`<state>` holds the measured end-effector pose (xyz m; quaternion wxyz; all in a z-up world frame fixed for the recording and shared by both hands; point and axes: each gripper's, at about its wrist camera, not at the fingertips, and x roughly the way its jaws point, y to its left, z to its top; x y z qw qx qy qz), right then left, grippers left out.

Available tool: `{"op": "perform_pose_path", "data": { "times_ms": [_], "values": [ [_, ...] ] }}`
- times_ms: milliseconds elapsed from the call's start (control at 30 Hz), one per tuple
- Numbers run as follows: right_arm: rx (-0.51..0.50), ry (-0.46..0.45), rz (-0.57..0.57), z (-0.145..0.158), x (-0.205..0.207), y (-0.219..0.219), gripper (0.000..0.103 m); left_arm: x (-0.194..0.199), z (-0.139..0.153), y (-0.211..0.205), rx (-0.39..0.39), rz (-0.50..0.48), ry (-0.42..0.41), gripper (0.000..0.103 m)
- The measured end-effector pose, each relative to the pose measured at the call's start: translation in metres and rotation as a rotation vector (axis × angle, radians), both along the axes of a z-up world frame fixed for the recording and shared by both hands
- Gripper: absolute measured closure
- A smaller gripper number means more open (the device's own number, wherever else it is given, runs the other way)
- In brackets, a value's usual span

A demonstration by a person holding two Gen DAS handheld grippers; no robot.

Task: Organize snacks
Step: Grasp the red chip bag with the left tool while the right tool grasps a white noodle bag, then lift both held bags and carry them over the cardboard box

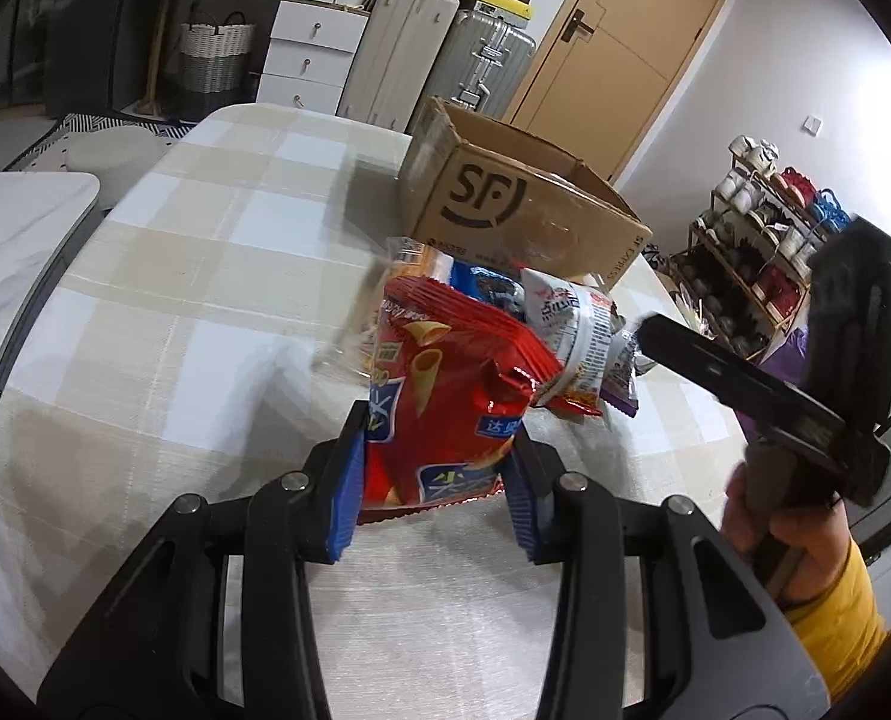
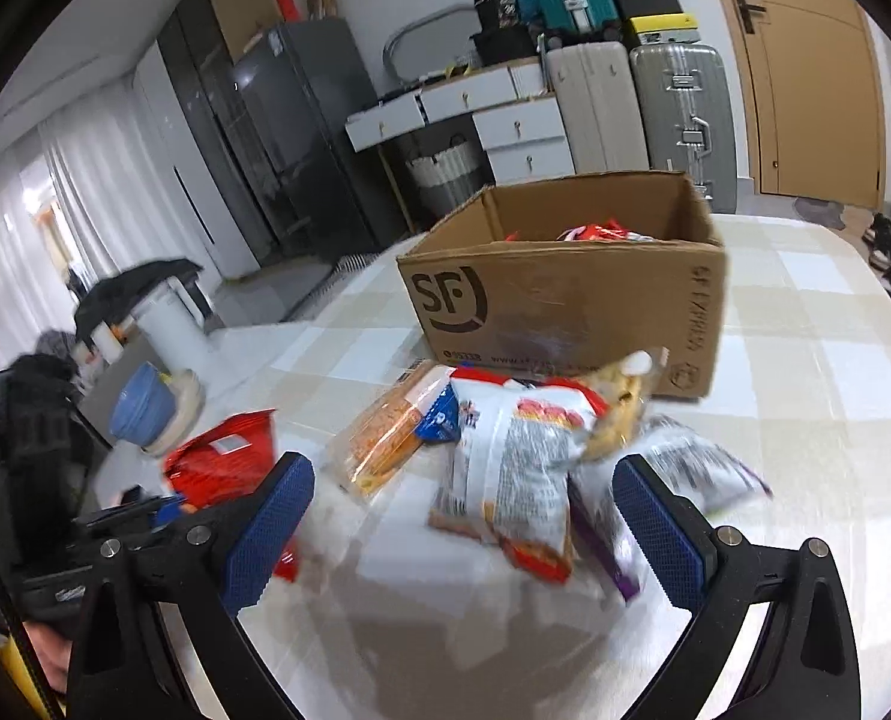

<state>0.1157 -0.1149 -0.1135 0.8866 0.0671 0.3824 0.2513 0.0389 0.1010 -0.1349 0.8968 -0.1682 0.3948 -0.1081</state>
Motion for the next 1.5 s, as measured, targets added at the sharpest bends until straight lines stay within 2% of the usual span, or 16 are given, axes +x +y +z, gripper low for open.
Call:
{"op": "perform_pose_path", "data": {
  "times_ms": [67, 167, 300, 333, 400, 500, 700, 967, 1267, 1500],
  "values": [
    [-0.054, 0.034, -0.01, -0.007, 0.013, 0.009, 0.003, 0.0, -0.001, 0.003, -0.01, -0.002, 0.003, 0.066],
    [-0.091, 0.072, -0.01, -0.019, 0.027, 0.02, 0.019, 0.001, -0.003, 0.005, -0.017, -0.007, 0.003, 0.066],
    [-0.134, 0.122, -0.004, -0.032, 0.037, 0.031, 0.024, 0.004, -0.007, 0.006, -0.03, -0.016, 0.009, 0.066],
    [-0.146, 0.13, -0.004, -0.036, 0.038, 0.033, 0.033, 0.004, -0.007, 0.007, -0.034, -0.016, 0.011, 0.066],
    [-0.177, 0.147, -0.004, -0.044, 0.041, 0.036, 0.044, 0.007, -0.01, 0.005, -0.034, -0.017, 0.017, 0.066],
    [-0.177, 0.128, 0.006, -0.045, 0.038, 0.037, 0.05, 0.009, -0.012, 0.006, -0.036, -0.013, 0.024, 0.066],
    [-0.125, 0.114, 0.024, -0.042, 0.029, 0.035, 0.054, 0.008, -0.009, 0.004, -0.027, -0.007, 0.025, 0.066],
    [0.012, 0.073, 0.029, -0.008, 0.001, 0.014, 0.054, -0.003, 0.005, -0.004, 0.002, -0.008, 0.006, 0.066],
    [0.122, -0.03, 0.044, 0.04, -0.054, -0.019, 0.054, -0.017, 0.03, -0.024, 0.044, -0.031, -0.031, 0.066],
    [0.174, -0.073, 0.025, 0.053, -0.095, -0.045, 0.054, -0.03, 0.05, -0.044, 0.065, -0.061, -0.067, 0.066]
  ]
}}
